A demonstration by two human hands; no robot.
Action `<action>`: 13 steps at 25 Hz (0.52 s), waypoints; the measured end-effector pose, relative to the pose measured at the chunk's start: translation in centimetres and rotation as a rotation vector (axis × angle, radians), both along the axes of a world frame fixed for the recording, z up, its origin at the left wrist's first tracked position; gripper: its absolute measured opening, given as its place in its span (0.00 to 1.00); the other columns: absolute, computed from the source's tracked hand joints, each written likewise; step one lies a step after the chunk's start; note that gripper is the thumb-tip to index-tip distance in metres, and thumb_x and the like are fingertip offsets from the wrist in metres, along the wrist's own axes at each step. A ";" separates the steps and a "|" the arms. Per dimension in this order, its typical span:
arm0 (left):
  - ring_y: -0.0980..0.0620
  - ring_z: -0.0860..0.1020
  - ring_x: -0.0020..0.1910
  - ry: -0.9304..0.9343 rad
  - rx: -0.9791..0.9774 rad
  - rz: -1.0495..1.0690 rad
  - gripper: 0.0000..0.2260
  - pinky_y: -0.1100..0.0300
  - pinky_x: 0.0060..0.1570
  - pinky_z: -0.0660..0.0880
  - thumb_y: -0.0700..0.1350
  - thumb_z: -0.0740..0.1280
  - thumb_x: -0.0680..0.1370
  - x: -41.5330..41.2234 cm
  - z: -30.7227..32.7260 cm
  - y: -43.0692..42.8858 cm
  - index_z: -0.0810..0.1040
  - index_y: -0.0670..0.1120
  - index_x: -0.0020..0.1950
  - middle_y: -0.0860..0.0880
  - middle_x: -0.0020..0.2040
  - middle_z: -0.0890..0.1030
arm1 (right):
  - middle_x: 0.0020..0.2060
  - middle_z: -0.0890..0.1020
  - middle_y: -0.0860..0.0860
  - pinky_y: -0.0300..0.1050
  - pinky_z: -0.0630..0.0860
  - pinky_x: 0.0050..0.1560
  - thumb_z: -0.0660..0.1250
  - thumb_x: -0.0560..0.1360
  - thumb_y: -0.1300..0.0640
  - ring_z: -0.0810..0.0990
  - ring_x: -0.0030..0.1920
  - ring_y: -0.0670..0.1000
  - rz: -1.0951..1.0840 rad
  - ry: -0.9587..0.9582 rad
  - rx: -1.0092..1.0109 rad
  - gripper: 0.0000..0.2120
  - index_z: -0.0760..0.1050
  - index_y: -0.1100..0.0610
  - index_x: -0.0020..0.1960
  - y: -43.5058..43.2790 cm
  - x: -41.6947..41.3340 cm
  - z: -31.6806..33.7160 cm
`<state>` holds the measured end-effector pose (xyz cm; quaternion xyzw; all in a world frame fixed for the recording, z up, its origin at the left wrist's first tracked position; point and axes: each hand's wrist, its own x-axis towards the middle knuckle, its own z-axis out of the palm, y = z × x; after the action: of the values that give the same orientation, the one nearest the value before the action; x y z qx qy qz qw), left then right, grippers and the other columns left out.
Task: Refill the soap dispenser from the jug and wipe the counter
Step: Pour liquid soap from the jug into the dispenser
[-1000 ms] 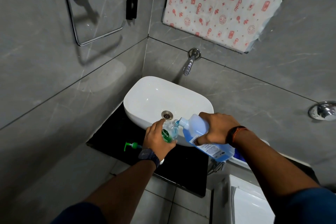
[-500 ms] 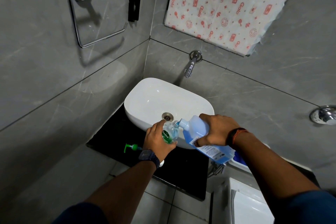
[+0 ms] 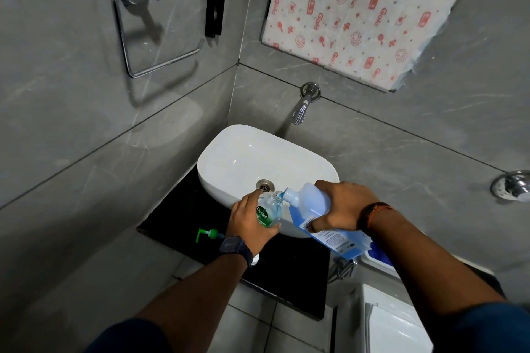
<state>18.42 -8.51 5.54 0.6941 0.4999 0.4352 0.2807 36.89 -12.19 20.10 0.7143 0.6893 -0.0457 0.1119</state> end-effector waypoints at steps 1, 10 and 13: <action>0.45 0.76 0.51 0.000 0.000 0.000 0.33 0.56 0.53 0.71 0.46 0.79 0.57 0.0 0.0 0.0 0.73 0.45 0.59 0.46 0.53 0.79 | 0.40 0.73 0.45 0.46 0.67 0.38 0.66 0.53 0.25 0.73 0.38 0.53 0.001 0.000 0.001 0.35 0.66 0.42 0.53 0.0 0.0 0.0; 0.45 0.76 0.49 -0.010 0.012 0.000 0.32 0.57 0.51 0.71 0.46 0.78 0.56 0.2 -0.3 -0.2 0.73 0.45 0.58 0.46 0.51 0.79 | 0.39 0.73 0.44 0.44 0.65 0.34 0.65 0.53 0.23 0.73 0.38 0.51 0.012 0.009 -0.021 0.35 0.66 0.41 0.53 -0.1 0.1 0.1; 0.45 0.76 0.49 -0.007 0.017 0.001 0.32 0.57 0.51 0.71 0.46 0.79 0.56 0.2 -0.3 -0.3 0.73 0.45 0.58 0.46 0.51 0.79 | 0.39 0.73 0.44 0.44 0.65 0.35 0.65 0.52 0.23 0.73 0.38 0.52 0.013 0.003 -0.013 0.34 0.65 0.40 0.51 -0.1 0.1 0.1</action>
<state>18.63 -8.77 5.26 0.6946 0.4956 0.4423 0.2762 37.00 -12.28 20.18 0.7089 0.6939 -0.0507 0.1156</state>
